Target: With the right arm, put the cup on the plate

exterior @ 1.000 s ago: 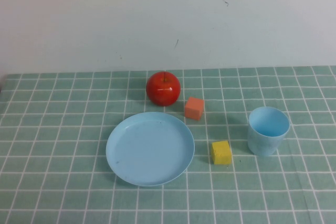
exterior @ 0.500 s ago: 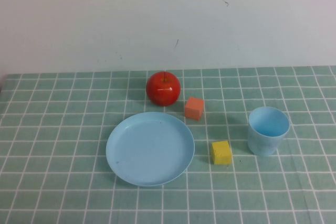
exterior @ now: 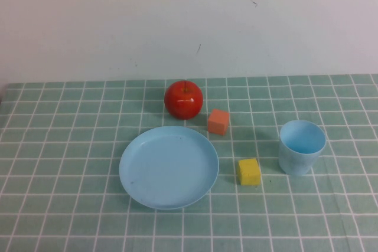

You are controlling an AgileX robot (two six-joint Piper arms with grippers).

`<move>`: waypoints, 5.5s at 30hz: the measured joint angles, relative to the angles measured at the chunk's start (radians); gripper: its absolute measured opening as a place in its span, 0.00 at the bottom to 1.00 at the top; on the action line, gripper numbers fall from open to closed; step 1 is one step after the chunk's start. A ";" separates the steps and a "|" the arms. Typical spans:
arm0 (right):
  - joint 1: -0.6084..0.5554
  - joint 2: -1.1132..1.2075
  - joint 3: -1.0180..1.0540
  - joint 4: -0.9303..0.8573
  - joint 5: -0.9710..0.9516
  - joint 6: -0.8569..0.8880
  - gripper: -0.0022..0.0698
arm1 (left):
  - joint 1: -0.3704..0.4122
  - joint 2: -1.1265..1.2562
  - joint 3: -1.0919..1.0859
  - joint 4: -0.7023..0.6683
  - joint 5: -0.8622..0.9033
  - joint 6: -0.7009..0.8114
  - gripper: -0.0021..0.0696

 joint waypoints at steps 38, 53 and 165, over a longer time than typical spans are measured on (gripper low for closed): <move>0.163 1.002 -0.689 0.052 0.266 -0.167 0.67 | 0.000 0.000 0.000 0.000 0.000 0.000 0.03; 0.171 1.272 -0.794 0.031 0.229 -0.152 0.63 | 0.000 0.000 0.000 0.000 0.000 0.000 0.03; 0.192 0.532 -0.437 -0.591 0.177 0.291 0.03 | 0.000 0.000 0.000 0.000 0.000 0.000 0.03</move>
